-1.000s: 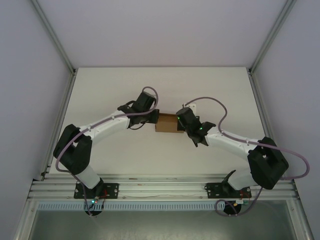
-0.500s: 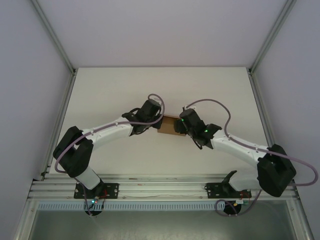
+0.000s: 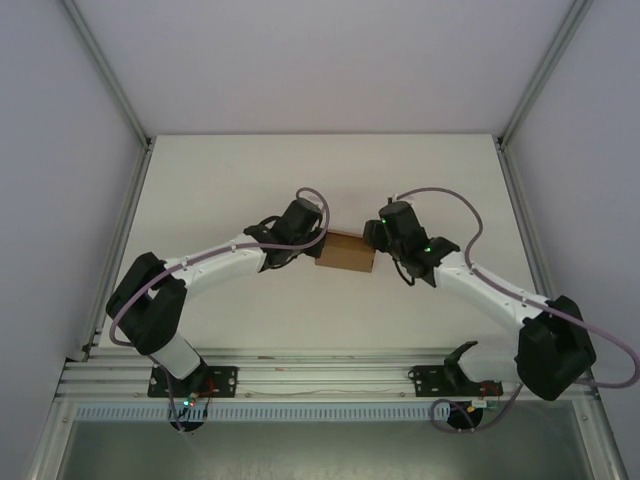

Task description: Assemble paper box

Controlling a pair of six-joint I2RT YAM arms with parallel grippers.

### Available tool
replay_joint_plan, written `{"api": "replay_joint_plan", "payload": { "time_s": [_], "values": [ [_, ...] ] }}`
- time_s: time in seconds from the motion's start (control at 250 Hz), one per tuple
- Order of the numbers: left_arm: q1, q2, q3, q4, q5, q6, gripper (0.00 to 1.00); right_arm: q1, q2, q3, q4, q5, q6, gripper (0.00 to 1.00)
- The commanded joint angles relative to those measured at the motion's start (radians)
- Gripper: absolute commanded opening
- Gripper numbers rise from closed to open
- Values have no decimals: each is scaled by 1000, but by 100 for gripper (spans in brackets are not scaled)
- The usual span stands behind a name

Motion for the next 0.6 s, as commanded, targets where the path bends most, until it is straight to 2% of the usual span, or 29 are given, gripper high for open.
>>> {"api": "replay_joint_plan", "payload": {
  "time_s": [0.0,0.068,0.112,0.176,0.292,0.428,0.552,0.6],
  "values": [
    [-15,7,-17,-88,21,30,3,-2,26,-11,-35,-29,33,45],
    [-14,-3,-9,-92,38,37,9,-1,36,-42,-17,-46,41,40],
    [-15,-13,0,-95,51,46,20,-2,40,-70,12,-69,46,37],
    [-15,-30,20,-118,86,67,29,-2,48,-106,50,-90,69,34],
    [-12,-50,63,-200,136,132,54,-2,63,-139,75,-120,96,26],
    [-9,-62,116,-299,151,168,73,-1,73,-161,73,-113,104,25],
    [-8,-87,134,-320,160,174,95,-1,76,-178,56,-102,111,24],
    [-6,-96,141,-317,158,159,100,-1,75,-187,53,-98,118,24]
  ]
}}
